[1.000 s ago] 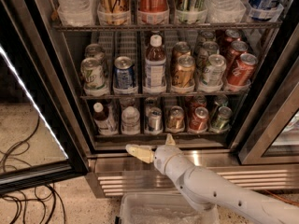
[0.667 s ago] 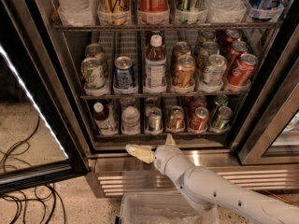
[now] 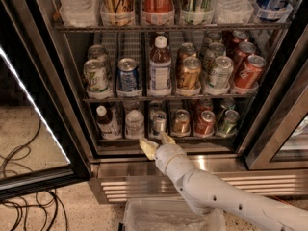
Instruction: Pick redbull can from bottom shelf of fridge
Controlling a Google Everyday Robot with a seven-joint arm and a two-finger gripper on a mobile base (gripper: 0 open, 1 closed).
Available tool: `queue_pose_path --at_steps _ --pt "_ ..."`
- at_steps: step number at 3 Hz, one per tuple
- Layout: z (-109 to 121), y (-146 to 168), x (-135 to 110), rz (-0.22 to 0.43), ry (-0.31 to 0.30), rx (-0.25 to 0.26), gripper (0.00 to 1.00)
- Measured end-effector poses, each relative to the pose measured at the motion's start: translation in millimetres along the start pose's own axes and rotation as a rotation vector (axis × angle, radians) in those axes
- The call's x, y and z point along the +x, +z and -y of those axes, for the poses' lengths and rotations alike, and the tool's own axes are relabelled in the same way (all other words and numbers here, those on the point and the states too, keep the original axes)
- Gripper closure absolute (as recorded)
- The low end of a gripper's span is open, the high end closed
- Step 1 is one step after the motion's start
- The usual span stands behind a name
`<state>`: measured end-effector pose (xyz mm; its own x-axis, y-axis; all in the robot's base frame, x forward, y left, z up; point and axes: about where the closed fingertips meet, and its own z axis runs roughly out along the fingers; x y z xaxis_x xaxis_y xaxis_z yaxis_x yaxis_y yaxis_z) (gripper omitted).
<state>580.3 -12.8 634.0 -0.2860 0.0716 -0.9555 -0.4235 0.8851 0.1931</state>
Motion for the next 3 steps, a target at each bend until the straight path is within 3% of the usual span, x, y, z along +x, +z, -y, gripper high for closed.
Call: queue_pose_path --at_steps 1,3 --pt "2 1 -5 0.02 -0.057 0.05 0.38" --pt "15 -2 8 0.055 -0.146 0.197 0.25"
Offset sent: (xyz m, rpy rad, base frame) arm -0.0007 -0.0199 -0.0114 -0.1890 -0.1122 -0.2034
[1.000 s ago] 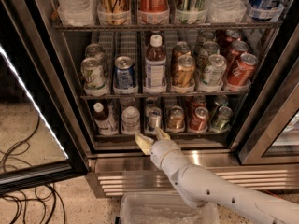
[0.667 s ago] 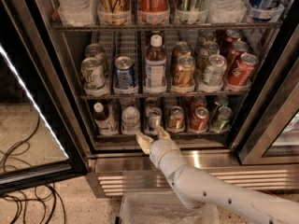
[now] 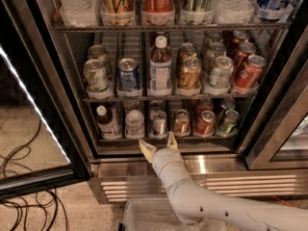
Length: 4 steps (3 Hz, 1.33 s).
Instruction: Pick redbull can from bottom shelf of fridge
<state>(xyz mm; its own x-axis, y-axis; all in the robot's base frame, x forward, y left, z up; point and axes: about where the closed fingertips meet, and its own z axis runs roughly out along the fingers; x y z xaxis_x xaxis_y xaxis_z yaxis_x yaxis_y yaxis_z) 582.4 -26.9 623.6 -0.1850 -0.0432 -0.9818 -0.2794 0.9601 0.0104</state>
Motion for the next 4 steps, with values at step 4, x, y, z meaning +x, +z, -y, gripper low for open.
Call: queue_pose_path --at_steps 4 --pt "35 29 -7 0.115 -0.096 0.118 0.29"
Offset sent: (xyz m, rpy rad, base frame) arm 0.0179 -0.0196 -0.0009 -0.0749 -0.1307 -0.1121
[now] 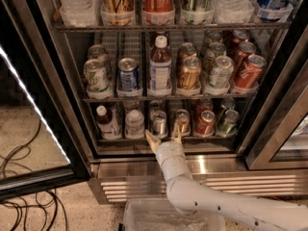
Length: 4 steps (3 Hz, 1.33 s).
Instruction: Pick redbull can from bottom shelf of fridge
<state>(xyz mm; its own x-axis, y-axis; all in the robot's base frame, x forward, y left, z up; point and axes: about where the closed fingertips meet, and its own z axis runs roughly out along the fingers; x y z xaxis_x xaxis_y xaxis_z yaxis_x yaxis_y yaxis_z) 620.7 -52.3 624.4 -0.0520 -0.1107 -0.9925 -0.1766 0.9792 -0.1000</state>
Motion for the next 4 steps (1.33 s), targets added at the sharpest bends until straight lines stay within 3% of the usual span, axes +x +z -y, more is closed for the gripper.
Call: queue_pose_path --at_steps 4 --pt "5 26 11 0.013 0.042 -0.04 0.31"
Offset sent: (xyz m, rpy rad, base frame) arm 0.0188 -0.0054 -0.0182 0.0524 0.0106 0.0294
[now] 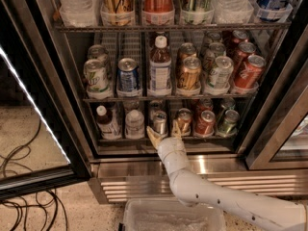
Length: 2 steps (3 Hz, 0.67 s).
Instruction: Pick redbull can from bottom shelf of fridge
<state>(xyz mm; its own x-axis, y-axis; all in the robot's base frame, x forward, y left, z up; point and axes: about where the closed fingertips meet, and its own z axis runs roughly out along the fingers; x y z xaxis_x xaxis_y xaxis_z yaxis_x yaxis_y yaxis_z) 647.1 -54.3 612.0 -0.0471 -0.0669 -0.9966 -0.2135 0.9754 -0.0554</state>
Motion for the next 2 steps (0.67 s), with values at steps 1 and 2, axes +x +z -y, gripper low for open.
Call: queue_pose_path --at_steps 1,2 --pt "-4.2 6.9 -3.6 0.015 -0.003 -0.011 0.31" --pt "-10.4 14.8 -8.6 0.03 -0.012 -0.027 0.31"
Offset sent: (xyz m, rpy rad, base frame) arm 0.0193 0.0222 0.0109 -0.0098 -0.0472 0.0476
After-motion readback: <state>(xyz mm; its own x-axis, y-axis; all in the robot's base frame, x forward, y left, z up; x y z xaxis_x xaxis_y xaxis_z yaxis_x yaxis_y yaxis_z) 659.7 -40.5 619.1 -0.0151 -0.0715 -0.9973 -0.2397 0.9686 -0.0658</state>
